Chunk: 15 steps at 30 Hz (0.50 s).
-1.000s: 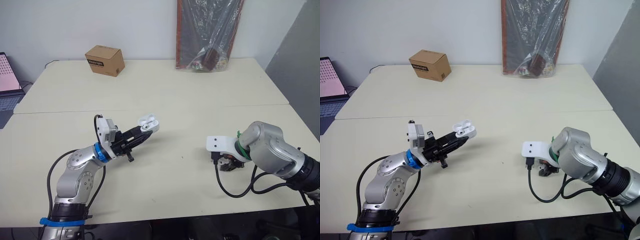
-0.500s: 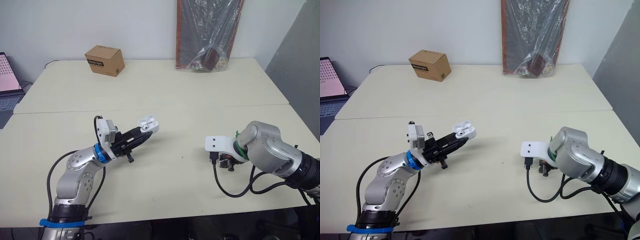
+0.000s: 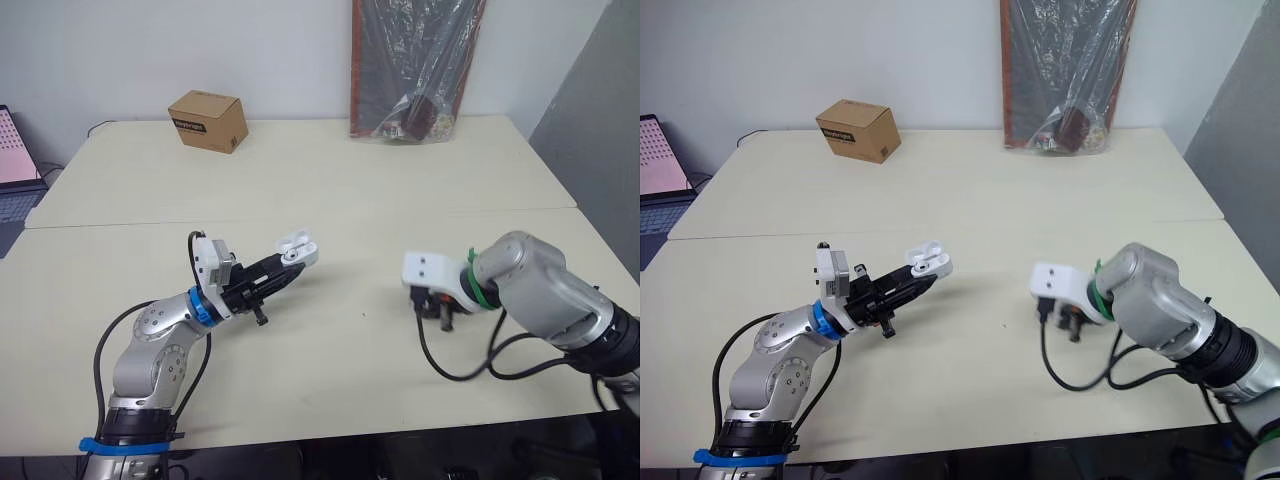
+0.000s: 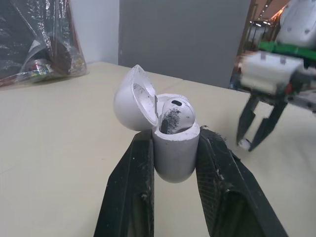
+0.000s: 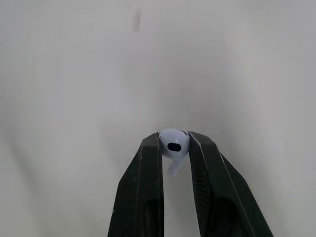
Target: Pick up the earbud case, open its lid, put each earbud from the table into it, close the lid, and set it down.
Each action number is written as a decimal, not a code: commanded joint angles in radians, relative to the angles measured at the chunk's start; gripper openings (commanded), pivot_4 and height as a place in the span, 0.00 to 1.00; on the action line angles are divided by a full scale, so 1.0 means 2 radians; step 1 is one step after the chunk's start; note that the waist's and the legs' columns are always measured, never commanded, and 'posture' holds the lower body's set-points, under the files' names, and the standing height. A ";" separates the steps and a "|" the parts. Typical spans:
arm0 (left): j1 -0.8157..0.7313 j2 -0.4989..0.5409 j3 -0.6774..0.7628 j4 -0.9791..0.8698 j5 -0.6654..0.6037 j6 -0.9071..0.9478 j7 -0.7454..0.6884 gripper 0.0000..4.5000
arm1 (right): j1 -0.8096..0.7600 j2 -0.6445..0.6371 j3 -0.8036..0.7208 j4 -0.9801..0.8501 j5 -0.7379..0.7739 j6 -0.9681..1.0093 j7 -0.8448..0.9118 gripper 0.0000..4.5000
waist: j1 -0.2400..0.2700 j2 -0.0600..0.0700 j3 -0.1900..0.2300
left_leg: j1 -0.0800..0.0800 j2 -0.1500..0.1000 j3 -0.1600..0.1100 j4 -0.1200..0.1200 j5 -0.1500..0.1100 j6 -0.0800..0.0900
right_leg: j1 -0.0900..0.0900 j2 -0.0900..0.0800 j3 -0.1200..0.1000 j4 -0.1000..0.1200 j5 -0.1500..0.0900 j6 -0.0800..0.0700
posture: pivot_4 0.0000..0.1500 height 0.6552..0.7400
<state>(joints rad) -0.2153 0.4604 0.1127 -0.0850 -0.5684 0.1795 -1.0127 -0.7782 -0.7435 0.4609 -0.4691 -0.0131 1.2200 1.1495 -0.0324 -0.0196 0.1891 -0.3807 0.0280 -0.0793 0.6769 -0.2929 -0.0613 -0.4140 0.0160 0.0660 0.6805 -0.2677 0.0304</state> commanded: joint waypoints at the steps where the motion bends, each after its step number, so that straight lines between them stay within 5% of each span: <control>1: -0.012 -0.001 0.004 -0.003 0.000 -0.014 -0.001 0.18 | 0.024 0.027 -0.079 -0.034 0.040 -0.003 -0.033 0.08 | 0.001 0.000 0.000 | 0.000 0.000 0.000 0.000 0.000 0.000 | 0.000 0.000 0.000 0.000 0.000 0.000 | 1.00 1.00; 7: -0.032 -0.003 -0.003 0.022 0.005 -0.020 -0.013 0.18 | 0.072 0.155 -0.186 -0.057 0.085 -0.073 -0.136 0.08 | 0.001 0.000 0.000 | -0.001 0.000 0.000 0.000 0.000 0.000 | 0.000 0.000 0.000 0.000 0.000 0.000 | 1.00 1.00; 15: -0.060 -0.006 -0.012 0.050 0.012 -0.025 -0.031 0.18 | 0.026 0.299 -0.238 -0.030 0.150 -0.058 -0.246 0.08 | 0.000 0.000 0.000 | 0.000 0.000 0.000 0.000 0.000 0.000 | 0.000 0.000 0.000 0.000 0.000 0.000 | 1.00 1.00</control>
<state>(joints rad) -0.3195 0.4477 0.0823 0.0249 -0.5444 0.1497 -1.0630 -0.7046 -0.1537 0.0159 -0.5153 0.2547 1.0954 0.6893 -0.0330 -0.0197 0.1890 -0.3811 0.0279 -0.0798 0.6766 -0.2929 -0.0613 -0.4143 0.0162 0.0657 0.6813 -0.2675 0.0299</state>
